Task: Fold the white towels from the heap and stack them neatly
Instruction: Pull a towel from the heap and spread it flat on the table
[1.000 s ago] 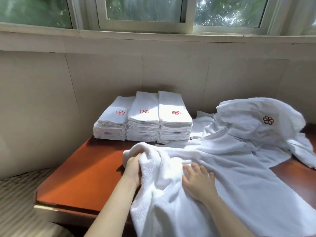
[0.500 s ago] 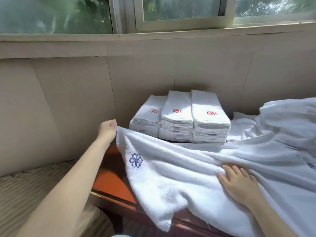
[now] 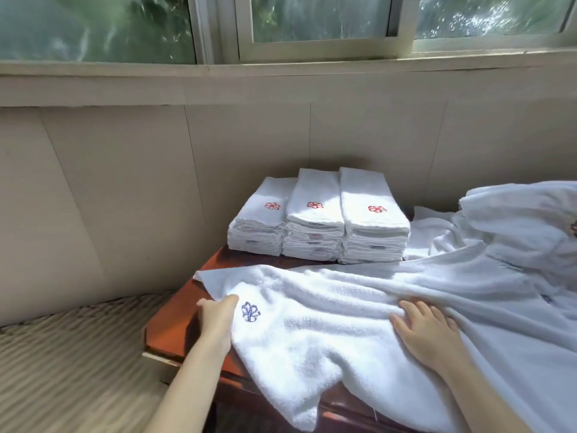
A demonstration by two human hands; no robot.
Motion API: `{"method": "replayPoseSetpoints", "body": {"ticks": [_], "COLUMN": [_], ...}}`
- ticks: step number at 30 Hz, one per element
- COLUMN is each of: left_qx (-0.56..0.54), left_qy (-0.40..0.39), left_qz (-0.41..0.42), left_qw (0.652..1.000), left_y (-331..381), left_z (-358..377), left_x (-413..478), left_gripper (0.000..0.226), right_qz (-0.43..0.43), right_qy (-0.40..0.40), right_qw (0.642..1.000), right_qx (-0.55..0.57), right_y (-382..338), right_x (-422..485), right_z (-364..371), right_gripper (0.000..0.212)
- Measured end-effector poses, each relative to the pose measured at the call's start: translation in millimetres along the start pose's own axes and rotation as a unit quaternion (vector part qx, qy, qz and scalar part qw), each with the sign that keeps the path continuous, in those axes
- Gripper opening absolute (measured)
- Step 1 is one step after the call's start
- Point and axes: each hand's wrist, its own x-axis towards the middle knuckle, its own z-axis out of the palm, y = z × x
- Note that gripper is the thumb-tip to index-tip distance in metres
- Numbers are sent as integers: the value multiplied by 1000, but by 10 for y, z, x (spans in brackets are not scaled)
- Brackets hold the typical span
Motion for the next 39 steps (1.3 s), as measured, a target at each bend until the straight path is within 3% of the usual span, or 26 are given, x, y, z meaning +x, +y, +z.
{"method": "replayPoseSetpoints", "body": {"ticks": [3,4,7,9,12,14,16,18,21,23,25,27,30,32,34,37,39], "left_qx": [-97,-96,-27,-74,-210,-152,-12,44,-94,-171,-120,-15,184,323,436,553,593], "left_qy": [-155,-225,-354,-406,-462,-506,-488,-431,-201,-44,43,73,15,-86,-157,-168,-166], "left_qz": [-128,-171,-142,-100,-129,-140,-116,-86,-33,10,68,125,197,210,217,232,215], "left_qw": [975,954,924,905,852,837,865,897,975,984,990,989,963,919,859,783,758], "left_y": [173,233,263,269,304,230,116,195,595,900,1087,1159,1051,878,686,445,373], "left_z": [-120,-158,-254,-306,-412,-458,-486,-522,-601,-677,-724,-677,-423,-186,59,336,425], "left_x": [-63,-101,-148,-179,-273,-349,-339,-352,-131,48,186,259,253,239,272,427,572], "left_gripper": [23,20,35,40,38,46,79,87,67,59,55,47,36,30,33,42,46], "right_qz": [1,3,19,27,30,27,27,24,15,7,2,-15,-24,-13,-15,-41,-74], "right_qy": [5,8,30,54,87,107,114,113,97,82,58,23,-27,7,35,5,-26], "right_qw": [1000,1000,999,998,995,993,993,993,994,994,995,997,999,1000,999,999,997], "right_qx": [-5,-5,4,-10,-40,-34,-30,-29,-40,-68,-78,-78,-22,13,19,13,-13], "right_y": [-9,-13,-27,-42,-76,-98,-109,-99,-121,-162,-191,-189,-159,-102,-21,131,262], "right_x": [-9,-14,-46,-87,-180,-231,-268,-301,-385,-466,-521,-497,-294,-55,238,655,901], "right_z": [0,-1,-10,-21,-15,-18,-35,-34,-8,-20,-77,-160,-337,-393,-389,-305,-240], "right_gripper": [51,50,44,36,29,25,24,22,24,28,29,29,29,32,22,31,38]}}
